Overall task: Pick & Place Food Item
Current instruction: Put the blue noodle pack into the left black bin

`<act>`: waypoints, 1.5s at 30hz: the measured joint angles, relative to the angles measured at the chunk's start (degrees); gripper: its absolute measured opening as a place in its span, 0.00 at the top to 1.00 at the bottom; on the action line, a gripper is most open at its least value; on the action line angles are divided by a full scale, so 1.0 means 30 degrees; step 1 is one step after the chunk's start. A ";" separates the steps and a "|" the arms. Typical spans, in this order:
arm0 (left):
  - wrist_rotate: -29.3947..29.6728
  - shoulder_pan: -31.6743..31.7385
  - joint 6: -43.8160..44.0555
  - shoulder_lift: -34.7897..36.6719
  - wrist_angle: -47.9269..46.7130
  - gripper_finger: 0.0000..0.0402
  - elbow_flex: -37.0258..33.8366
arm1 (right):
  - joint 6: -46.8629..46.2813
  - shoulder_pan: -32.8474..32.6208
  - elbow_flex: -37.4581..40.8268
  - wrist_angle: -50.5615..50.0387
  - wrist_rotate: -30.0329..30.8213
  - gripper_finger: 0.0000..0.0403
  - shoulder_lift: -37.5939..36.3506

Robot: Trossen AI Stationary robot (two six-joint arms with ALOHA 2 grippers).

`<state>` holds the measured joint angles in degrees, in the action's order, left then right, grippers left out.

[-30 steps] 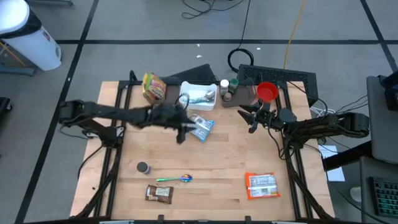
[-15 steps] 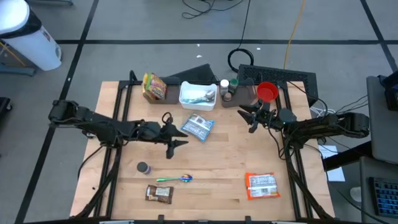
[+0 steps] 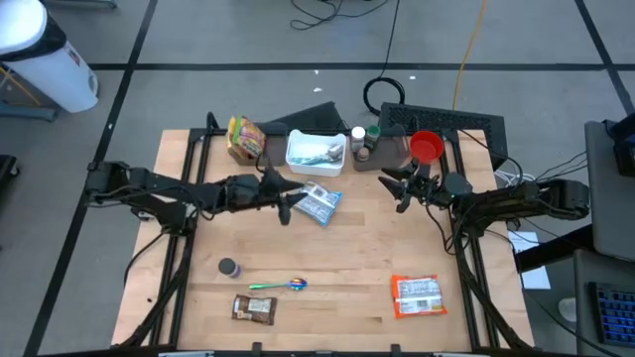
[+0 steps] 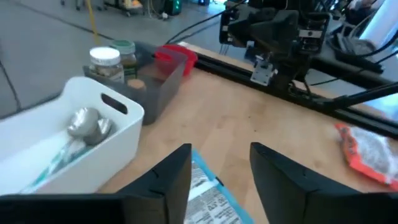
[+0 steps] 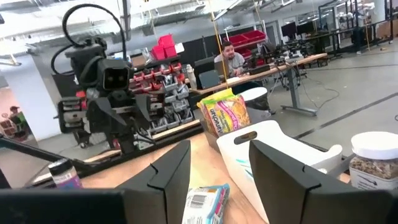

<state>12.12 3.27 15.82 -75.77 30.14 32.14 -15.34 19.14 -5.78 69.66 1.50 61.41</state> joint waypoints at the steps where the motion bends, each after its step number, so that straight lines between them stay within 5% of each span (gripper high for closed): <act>1: -0.0292 0.0164 0.0322 -0.0005 -0.0035 0.55 0.0000 | 0.0070 0.0000 0.0000 -0.0001 -0.0003 0.61 0.0000; 8: -0.0525 0.0407 0.0124 -0.1034 0.0570 0.42 0.0014 | 0.0729 -0.0029 -0.0029 -0.0057 -0.0174 0.58 0.0044; 16: -0.0547 0.0316 -0.3195 -0.2480 0.0465 0.39 0.0000 | 0.1076 -0.1004 -0.1101 -0.1729 -0.0593 0.42 0.0182; 21: -0.0556 -0.0011 -0.4642 -0.2506 0.0271 0.39 0.0000 | 0.5105 -0.3487 -0.3469 -0.5002 -0.0421 0.36 0.0458; 28: -0.0598 -0.0139 -0.5125 -0.2500 0.0493 0.39 0.0000 | 1.3502 -0.5238 -0.7348 -1.2208 0.3004 0.37 0.3873; 39: -0.1572 -0.0263 -0.4076 -0.2499 0.0476 0.39 0.0000 | 2.1921 -0.3471 -0.8519 -0.8432 0.2421 0.39 1.0485; 45: -0.2078 -0.0263 -0.3719 -0.2499 0.0477 0.39 0.0000 | 2.3218 -0.3497 -0.9390 -0.8275 0.1958 0.41 1.2636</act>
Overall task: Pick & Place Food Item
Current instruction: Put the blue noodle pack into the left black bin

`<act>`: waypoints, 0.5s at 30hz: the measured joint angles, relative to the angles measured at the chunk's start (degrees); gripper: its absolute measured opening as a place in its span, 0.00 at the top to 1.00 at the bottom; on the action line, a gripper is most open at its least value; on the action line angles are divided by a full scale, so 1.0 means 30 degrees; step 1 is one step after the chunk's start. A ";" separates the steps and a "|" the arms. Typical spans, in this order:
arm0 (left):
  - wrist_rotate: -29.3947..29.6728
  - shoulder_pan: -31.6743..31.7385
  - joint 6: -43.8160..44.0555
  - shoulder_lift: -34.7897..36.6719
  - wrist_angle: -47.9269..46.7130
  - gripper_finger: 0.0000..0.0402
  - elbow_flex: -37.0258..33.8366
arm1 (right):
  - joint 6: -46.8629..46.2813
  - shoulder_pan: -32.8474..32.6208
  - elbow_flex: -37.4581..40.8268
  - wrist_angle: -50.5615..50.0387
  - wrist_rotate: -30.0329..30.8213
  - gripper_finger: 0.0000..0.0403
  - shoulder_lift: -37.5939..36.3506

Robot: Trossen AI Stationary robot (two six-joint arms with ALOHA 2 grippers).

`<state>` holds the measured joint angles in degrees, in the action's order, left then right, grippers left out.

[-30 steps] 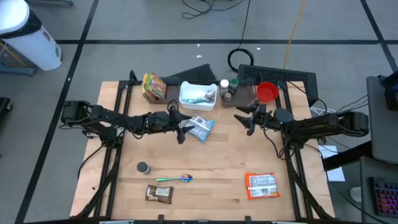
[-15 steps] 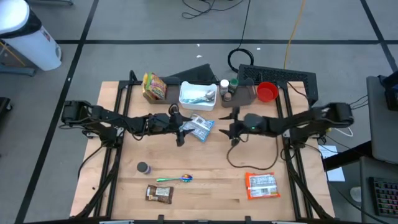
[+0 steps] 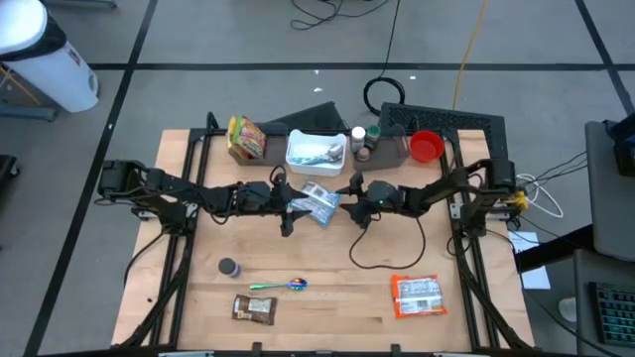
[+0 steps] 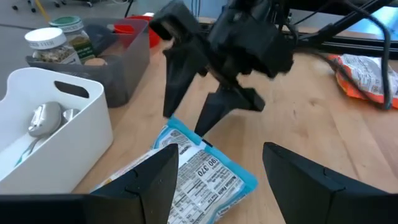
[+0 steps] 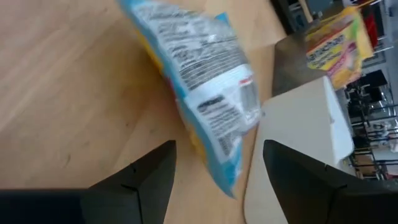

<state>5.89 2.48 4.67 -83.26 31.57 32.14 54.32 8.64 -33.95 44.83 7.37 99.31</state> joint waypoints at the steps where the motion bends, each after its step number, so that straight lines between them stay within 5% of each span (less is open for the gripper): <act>1: 0.0002 0.0000 0.0000 0.0000 0.0002 0.39 0.0000 | 0.0259 0.0000 -0.0143 0.0022 0.0008 0.42 0.0303; 15: 0.0002 0.0000 0.0109 0.0007 -0.0057 0.39 0.0000 | 0.0265 -0.0007 -0.0796 0.0156 0.1627 0.63 0.1229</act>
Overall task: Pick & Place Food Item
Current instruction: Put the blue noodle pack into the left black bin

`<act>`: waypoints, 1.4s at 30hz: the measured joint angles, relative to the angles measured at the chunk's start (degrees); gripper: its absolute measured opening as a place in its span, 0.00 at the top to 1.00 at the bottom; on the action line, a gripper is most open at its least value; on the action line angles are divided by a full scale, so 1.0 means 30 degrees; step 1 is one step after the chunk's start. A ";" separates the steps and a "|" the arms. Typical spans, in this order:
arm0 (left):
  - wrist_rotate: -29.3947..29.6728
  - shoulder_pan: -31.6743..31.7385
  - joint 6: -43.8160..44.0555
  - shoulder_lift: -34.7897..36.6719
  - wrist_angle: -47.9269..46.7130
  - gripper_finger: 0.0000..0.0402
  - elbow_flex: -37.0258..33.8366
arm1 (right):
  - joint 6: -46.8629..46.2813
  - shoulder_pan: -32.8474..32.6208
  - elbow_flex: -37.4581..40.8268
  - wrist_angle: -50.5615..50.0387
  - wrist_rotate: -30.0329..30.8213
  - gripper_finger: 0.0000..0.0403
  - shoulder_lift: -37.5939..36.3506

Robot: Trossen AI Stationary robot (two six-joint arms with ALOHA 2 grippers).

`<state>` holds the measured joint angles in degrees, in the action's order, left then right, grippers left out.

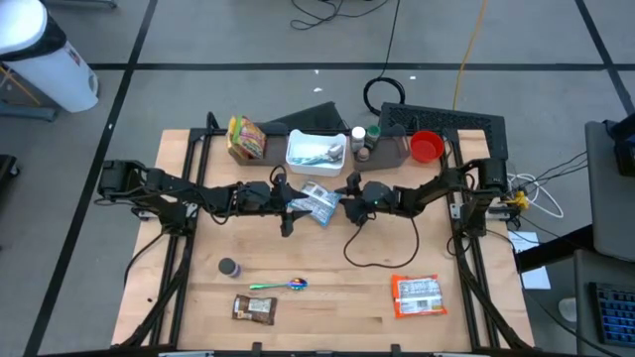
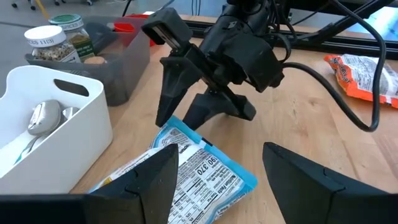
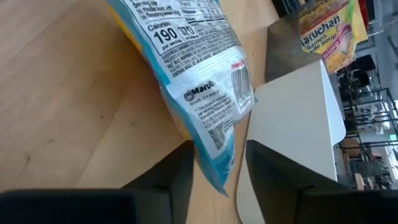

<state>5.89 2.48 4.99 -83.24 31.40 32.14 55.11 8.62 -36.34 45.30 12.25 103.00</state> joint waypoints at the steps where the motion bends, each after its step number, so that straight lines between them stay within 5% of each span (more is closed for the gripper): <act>1: 0.0000 0.0000 0.0000 0.0000 0.0000 0.39 0.0000 | -0.0025 0.0006 0.0000 -0.0011 -0.0016 0.66 0.0000; 13: 0.0005 0.0000 -0.0007 0.0000 -0.0015 0.39 0.0000 | -0.0995 -0.0022 0.0007 -0.0030 -0.0029 0.98 0.0000; 19: 0.0015 0.0018 0.0022 0.0000 0.0022 0.39 0.0000 | -0.2723 -0.0138 0.0029 0.0044 -0.0008 1.00 -0.0829; 25: 0.0022 0.0058 -0.0575 0.0000 -0.0414 0.39 0.0675 | -0.5082 -0.0452 -0.0317 -0.2847 0.0259 1.00 -0.4270; 30: 0.0068 0.0058 -0.2849 0.0408 -0.6679 0.39 0.4423 | -0.7199 -0.0670 -0.3148 -1.1026 0.1505 1.00 -0.7101; 35: 0.0529 0.0162 -0.3592 0.0393 -1.3273 0.39 0.9592 | -0.9504 -0.0663 -0.7471 -1.8796 0.1360 1.00 -0.7437; 42: 0.0553 0.0721 -0.0725 0.0410 -1.7135 0.39 1.4016 | -0.9357 -0.0656 -0.9974 -2.0913 -0.0197 1.00 -0.6747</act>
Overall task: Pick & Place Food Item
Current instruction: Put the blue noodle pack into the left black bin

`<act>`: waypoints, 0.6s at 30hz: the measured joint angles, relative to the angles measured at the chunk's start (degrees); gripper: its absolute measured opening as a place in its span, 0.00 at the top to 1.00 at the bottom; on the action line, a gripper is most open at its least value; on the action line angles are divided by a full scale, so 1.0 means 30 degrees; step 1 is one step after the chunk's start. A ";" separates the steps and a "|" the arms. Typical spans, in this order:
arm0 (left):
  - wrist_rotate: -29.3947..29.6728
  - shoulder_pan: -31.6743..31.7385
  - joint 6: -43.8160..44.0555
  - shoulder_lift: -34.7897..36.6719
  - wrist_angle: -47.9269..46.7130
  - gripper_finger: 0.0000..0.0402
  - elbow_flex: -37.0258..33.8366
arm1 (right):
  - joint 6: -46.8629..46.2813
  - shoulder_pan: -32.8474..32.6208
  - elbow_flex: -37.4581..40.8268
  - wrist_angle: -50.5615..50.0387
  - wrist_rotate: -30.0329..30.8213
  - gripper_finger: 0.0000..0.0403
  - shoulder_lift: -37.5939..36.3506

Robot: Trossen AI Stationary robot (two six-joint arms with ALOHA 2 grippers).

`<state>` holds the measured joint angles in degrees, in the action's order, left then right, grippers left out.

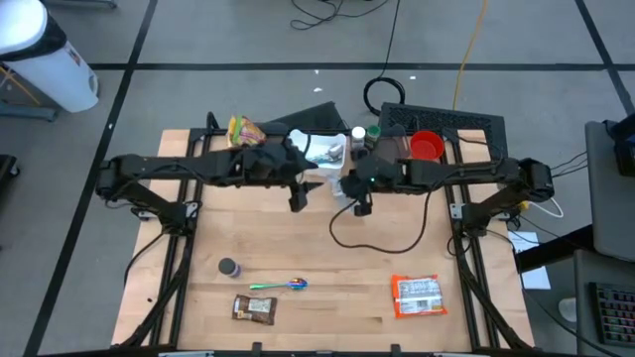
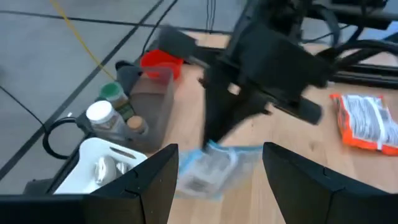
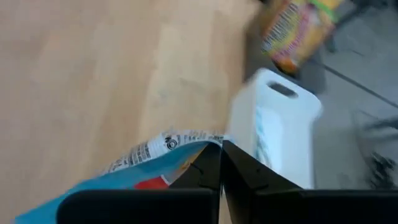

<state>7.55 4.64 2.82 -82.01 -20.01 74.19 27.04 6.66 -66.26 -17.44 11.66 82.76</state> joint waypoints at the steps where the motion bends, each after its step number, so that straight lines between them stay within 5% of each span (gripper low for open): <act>1: -0.0001 0.0000 0.0056 0.0005 -0.0348 0.39 0.0176 | 0.0002 -0.0005 0.0000 0.0095 -0.0673 1.00 0.0000; 11: -0.1533 -0.0684 0.1155 -0.1030 -0.2892 0.39 0.0133 | -0.4052 0.0687 -0.0007 0.1122 -0.1759 1.00 -0.0006; 18: -0.1524 -0.1510 0.0074 -0.3002 -0.2635 0.39 0.0133 | -0.9648 0.2768 -0.0007 0.1299 -0.7292 1.00 -0.0007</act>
<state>2.98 0.12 3.04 -91.02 -27.91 74.59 -1.90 14.96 -66.28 -13.54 -10.22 82.74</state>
